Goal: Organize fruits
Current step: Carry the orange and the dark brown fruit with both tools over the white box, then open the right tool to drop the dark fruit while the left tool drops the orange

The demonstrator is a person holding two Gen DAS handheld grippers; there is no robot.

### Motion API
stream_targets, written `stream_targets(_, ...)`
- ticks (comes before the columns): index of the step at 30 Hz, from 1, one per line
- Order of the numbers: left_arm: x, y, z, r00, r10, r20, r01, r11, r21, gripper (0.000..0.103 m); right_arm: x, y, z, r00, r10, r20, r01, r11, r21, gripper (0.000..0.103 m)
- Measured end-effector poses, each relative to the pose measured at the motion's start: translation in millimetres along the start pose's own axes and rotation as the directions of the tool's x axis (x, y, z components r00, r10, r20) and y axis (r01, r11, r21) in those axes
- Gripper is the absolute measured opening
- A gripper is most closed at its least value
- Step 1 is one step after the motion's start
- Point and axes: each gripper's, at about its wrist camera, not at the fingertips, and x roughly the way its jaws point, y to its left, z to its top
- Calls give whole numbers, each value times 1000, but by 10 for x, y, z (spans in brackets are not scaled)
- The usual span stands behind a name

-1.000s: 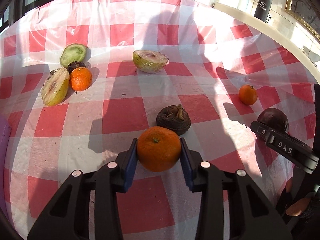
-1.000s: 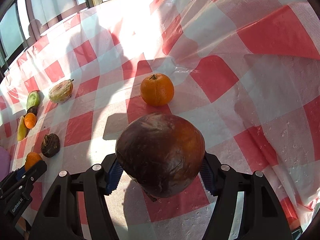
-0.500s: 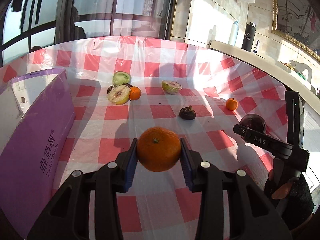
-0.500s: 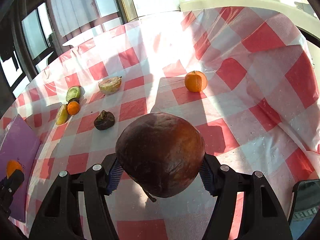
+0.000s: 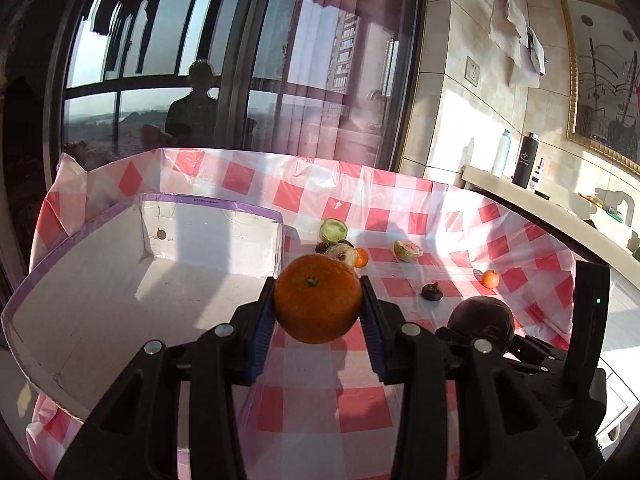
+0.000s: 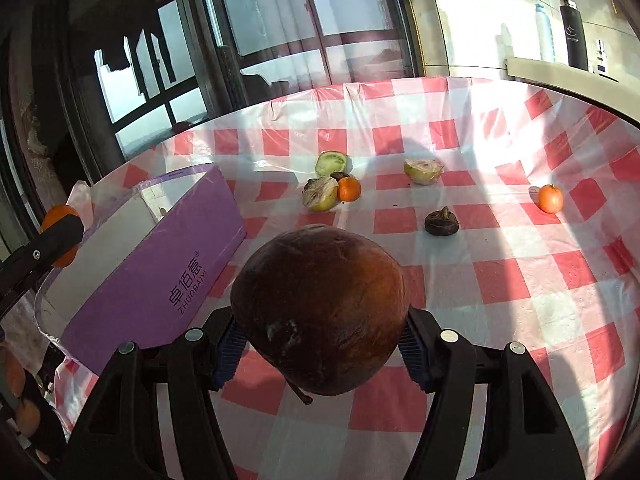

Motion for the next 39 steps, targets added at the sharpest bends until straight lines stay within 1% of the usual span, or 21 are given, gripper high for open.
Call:
stream_targets(4,-107,419,116,996,81,28,-80,996,-33,40,41,475,146,998,69,10,-68,995,-67,64)
stream_targets(9,-117,967,117,980,197,20,-194,975,-106,40,145,1074,268,990,142,23,-137,978,-155,64)
stream_targets(13,-53,1307,66,959,282,-11,-281,949,-142,40,278,1472,314,983,185,14,-178,958,-224,64)
stream_targets(17,84,1566,-24,945,318,-82,-327,932,-158,40,453,1764,314,982,187,-17,-183,938,-293,64)
stream_targets(18,131,1622,-54,941,320,-107,-333,931,-150,40,490,1837,291,985,169,-32,-170,929,-330,64)
stream_targets(20,284,1681,-91,936,312,-163,-333,935,-120,40,647,1956,252,989,113,-96,-142,908,-393,64)
stream_targets(22,472,1682,-106,919,326,-220,-348,935,-69,40,831,2015,213,980,94,-176,-162,889,-428,64)
stream_targets(23,555,1689,-106,910,327,-256,-348,936,-42,40,925,2072,196,976,58,-211,-153,870,-469,65)
stream_targets(24,635,1689,-115,902,311,-300,-333,943,-24,40,995,2165,179,978,-13,-208,-104,835,-540,65)
stream_targets(25,694,1702,-108,897,285,-337,-309,951,-19,40,1063,2222,178,973,-53,-225,-90,810,-580,65)
stream_targets(26,745,1702,-104,891,264,-370,-289,957,-13,40,1123,2263,188,965,-84,-247,-88,788,-609,65)
stream_targets(28,812,1674,-106,871,251,-423,-265,964,26,40,1207,2321,183,947,-146,-285,-85,744,-662,65)
stream_targets(29,834,1665,-106,863,249,-441,-258,965,41,40,1252,2339,173,936,-157,-314,-105,729,-676,65)
stream_targets(30,851,1654,-108,854,246,-459,-251,967,51,40,1310,2338,148,919,-149,-366,-149,726,-671,65)
stream_targets(31,882,1649,-119,842,247,-479,-247,967,65,41,1370,2336,88,896,-149,-418,-192,719,-668,64)
stream_targets(32,912,1642,-140,825,257,-502,-246,965,89,41,1365,2360,31,889,-167,-425,-201,693,-692,64)
stream_targets(33,925,1649,-135,816,264,-514,-249,963,99,41,1359,2374,24,887,-174,-427,-200,688,-698,64)
stream_targets(36,983,1685,-152,787,247,-565,-224,968,111,41,1368,2378,-14,876,-207,-436,-194,676,-711,64)
stream_targets(37,1012,1700,-171,775,252,-580,-224,967,121,44,1370,2377,-31,871,-221,-439,-194,667,-720,64)
stream_targets(38,1038,1717,-211,758,267,-595,-233,963,136,56,1367,2376,-38,867,-231,-442,-193,661,-725,64)
stream_targets(39,1030,1718,-200,764,255,-593,-223,966,128,58,1367,2379,-43,864,-229,-449,-201,660,-724,66)
